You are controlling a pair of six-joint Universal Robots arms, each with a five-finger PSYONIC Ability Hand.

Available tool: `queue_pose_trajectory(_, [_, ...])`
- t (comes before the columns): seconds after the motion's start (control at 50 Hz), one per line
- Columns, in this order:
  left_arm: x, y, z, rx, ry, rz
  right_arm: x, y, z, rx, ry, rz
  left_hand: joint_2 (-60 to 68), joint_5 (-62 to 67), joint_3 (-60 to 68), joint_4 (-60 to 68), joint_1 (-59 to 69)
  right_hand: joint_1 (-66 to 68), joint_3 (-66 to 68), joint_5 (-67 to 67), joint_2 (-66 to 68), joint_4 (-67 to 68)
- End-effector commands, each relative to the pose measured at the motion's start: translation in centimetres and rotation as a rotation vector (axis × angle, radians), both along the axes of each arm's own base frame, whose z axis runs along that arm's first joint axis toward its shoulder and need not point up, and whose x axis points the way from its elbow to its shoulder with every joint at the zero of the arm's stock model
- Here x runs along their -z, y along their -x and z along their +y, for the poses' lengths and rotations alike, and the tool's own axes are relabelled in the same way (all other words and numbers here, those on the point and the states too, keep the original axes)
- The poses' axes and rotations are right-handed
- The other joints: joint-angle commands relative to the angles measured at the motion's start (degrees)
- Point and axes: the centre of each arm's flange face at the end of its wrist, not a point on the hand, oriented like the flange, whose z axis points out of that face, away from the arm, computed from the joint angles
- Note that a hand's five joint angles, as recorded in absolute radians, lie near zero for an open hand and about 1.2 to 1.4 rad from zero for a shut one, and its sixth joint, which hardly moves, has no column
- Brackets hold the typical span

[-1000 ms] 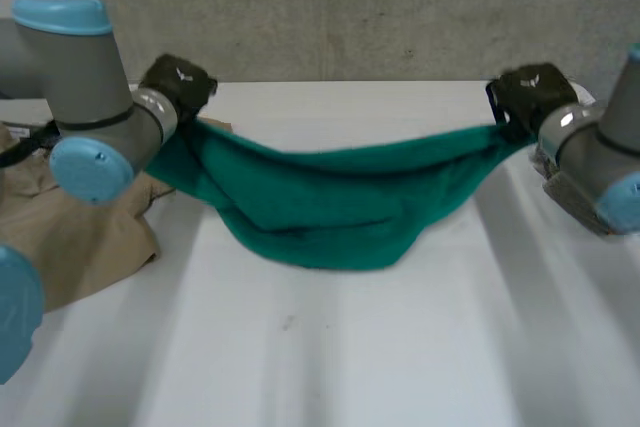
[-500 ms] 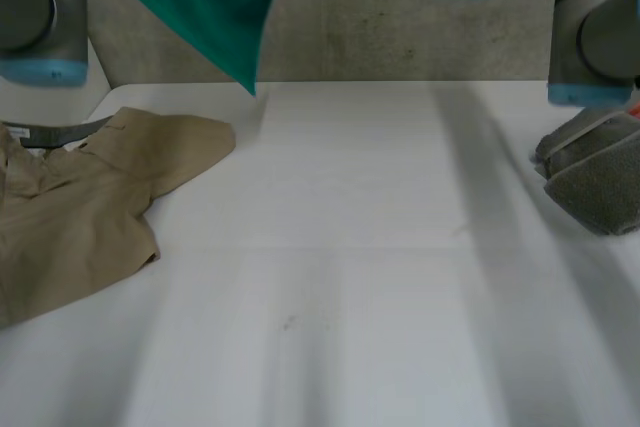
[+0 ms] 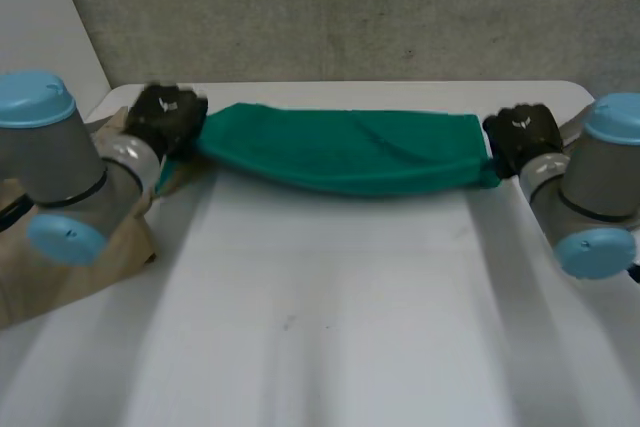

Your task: Fold the laundry.

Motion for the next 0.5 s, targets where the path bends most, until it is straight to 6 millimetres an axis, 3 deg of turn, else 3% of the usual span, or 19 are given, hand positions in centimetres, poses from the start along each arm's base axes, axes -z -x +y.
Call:
queue_pose_trajectory(0.02, [0.7,-1.4,7.9,0.092,-0.226,-0.318,-1.1,3.2,5.4,-0.077,-0.233,0.325,11.4,13.4,11.7,11.4,13.2,15.5,11.9,12.5,12.4,11.3])
queue_pose_trajectory(0.12, [1.4,-2.3,11.9,0.159,-0.410,-0.461,-1.4,5.1,9.8,-0.202,-0.432,0.562,11.4,13.4,11.7,11.4,13.2,15.5,11.9,12.5,12.4,11.3])
queue_pose_trajectory(0.18, [1.3,-2.6,13.4,0.194,-0.503,-0.517,-1.9,5.4,10.8,-0.239,-0.436,0.608,11.4,13.4,11.7,11.4,13.2,15.5,11.9,12.5,12.4,11.3])
queue_pose_trajectory(0.26, [0.7,-2.3,14.3,0.233,-0.543,-0.571,-2.0,5.1,10.4,-0.242,-0.414,0.601,11.4,13.4,11.7,11.4,13.2,15.5,11.9,12.5,12.4,11.3])
queue_pose_trajectory(0.32, [0.3,-1.9,13.0,0.220,-0.486,-0.586,-1.5,4.7,9.8,-0.246,-0.417,0.602,11.4,13.4,11.7,11.4,13.2,15.5,11.9,12.5,12.4,11.3])
queue_pose_trajectory(0.4, [-0.6,-0.9,8.2,0.128,-0.312,-0.587,-1.4,3.5,7.6,-0.221,-0.376,0.567,11.4,13.4,11.7,11.4,13.2,15.5,11.9,12.5,12.4,11.3])
queue_pose_trajectory(0.46, [-1.9,-0.2,5.4,0.071,-0.197,-0.557,-2.5,2.7,5.5,-0.167,-0.298,0.492,11.4,13.4,11.7,11.4,13.2,15.5,11.9,12.5,12.4,11.3])
queue_pose_trajectory(0.5, [-3.8,0.7,2.8,0.029,-0.062,-0.506,-4.6,1.8,3.4,-0.112,-0.191,0.388,11.4,13.4,11.7,11.4,13.2,15.5,11.9,12.5,12.4,11.3])
